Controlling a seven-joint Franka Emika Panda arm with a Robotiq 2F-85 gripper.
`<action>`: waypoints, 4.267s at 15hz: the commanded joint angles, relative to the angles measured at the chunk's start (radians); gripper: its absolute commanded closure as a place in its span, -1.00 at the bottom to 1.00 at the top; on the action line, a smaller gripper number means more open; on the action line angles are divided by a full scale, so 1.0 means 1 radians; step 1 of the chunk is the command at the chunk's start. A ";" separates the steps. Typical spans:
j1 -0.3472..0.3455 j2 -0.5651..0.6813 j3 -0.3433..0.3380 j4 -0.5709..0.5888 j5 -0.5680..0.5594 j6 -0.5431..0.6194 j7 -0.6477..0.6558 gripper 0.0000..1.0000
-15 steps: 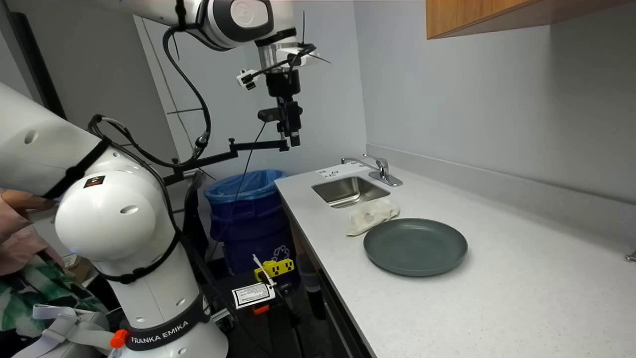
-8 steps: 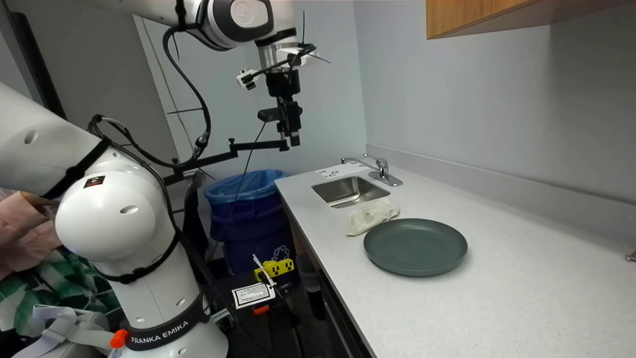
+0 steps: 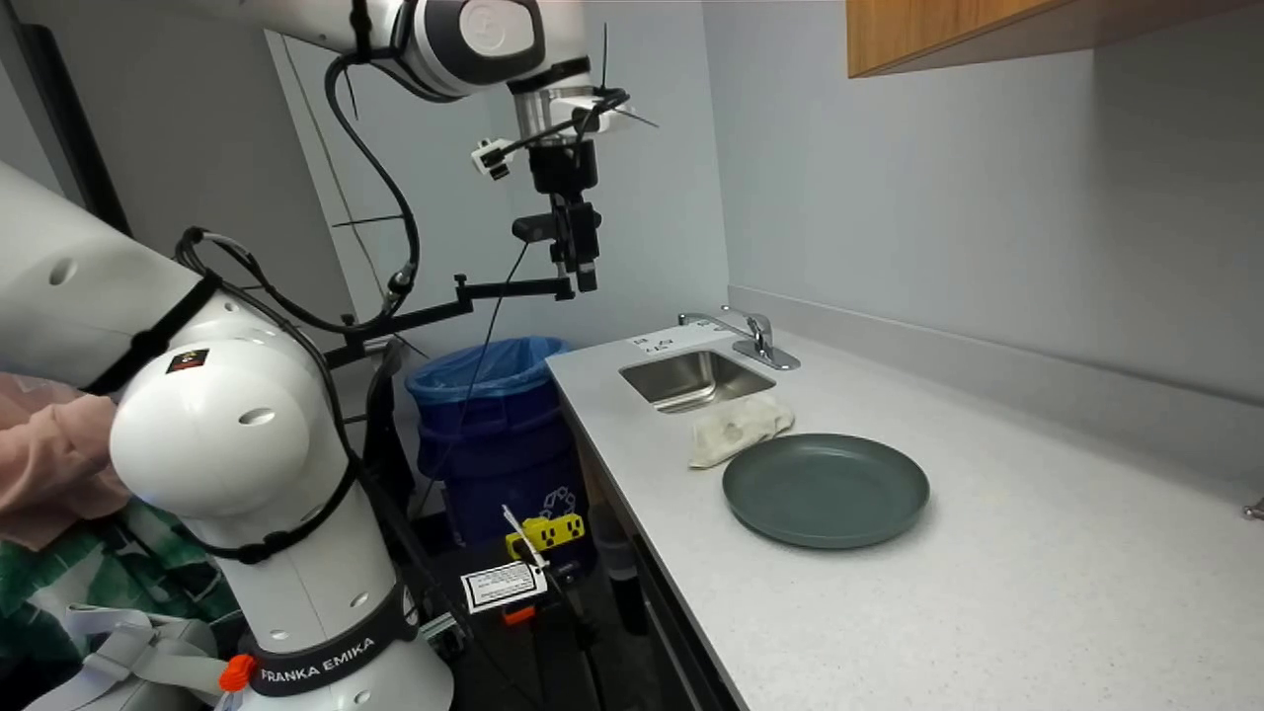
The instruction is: Wipe the grey plate with the white cloth on the countertop
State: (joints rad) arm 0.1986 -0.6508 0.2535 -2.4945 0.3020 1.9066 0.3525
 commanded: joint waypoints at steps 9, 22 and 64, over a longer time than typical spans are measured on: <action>0.003 0.219 0.041 0.047 -0.164 0.182 -0.135 -1.00; 0.040 0.580 0.091 0.277 -0.376 0.280 -0.130 -1.00; 0.254 1.288 -0.190 0.662 -0.591 0.659 -0.119 -0.45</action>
State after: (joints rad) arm 0.4196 0.6134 0.0896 -1.8718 -0.2691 2.5830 0.1965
